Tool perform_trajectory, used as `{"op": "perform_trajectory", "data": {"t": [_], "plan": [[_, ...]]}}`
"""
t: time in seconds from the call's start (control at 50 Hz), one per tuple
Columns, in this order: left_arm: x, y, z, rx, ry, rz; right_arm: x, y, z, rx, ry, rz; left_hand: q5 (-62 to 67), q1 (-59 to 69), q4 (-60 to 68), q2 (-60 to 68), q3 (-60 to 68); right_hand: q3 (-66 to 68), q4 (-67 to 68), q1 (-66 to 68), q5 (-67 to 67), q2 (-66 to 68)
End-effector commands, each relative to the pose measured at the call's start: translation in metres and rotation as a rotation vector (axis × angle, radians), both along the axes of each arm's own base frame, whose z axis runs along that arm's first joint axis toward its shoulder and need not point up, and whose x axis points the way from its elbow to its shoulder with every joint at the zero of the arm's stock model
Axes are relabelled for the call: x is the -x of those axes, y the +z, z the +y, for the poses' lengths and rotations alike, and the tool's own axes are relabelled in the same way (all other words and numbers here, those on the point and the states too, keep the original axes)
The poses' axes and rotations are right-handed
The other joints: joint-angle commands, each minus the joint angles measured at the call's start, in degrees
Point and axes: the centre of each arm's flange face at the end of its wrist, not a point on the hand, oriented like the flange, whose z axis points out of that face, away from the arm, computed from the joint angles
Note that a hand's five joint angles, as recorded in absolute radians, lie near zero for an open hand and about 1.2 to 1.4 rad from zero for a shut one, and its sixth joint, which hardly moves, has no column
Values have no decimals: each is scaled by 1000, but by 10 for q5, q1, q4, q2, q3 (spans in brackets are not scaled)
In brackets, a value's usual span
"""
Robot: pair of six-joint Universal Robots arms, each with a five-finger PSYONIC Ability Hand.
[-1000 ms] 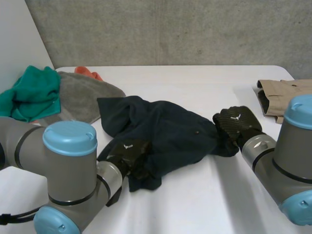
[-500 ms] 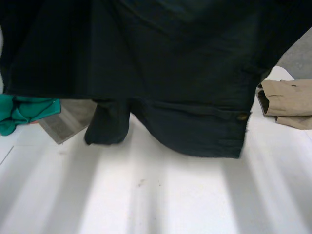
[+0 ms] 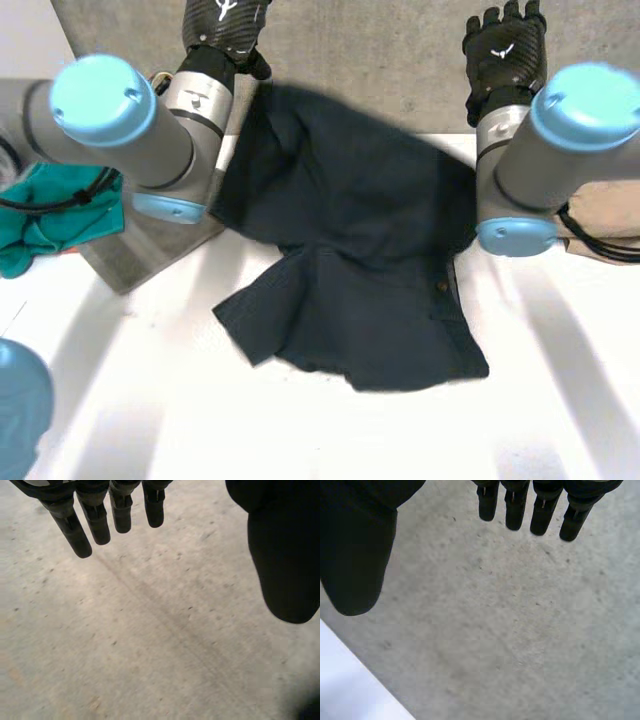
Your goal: Fold the laundry.
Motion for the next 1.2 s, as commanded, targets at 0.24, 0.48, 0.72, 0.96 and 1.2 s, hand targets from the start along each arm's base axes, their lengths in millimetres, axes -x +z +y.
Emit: {"op": "perform_trajectory", "data": {"t": [0.24, 0.48, 0.72, 0.96, 1.2], "plan": [[-58, -26, 104, -324, 105, -95, 28, -31, 125, -511, 256, 337, 67, 86, 78, 77, 74, -5, -7, -10, -7, 0], [-93, -124, 229, -920, -16, -222, 77, -110, 196, -814, 353, 295, 380, 399, 392, 390, 387, 183, 182, 179, 182, 189], [-83, -171, 214, -1067, -33, -256, 75, -141, 197, -754, 360, 241, 192, 211, 203, 201, 199, 326, 325, 321, 324, 331], [-58, -177, 169, -885, -44, -199, 73, -145, 185, -702, 349, 226, 134, 153, 146, 144, 141, 674, 673, 669, 672, 679], [-54, -189, 119, -737, 38, -353, 65, -130, 171, -626, 340, 215, 134, 153, 146, 144, 141, 674, 673, 669, 672, 679]]}}
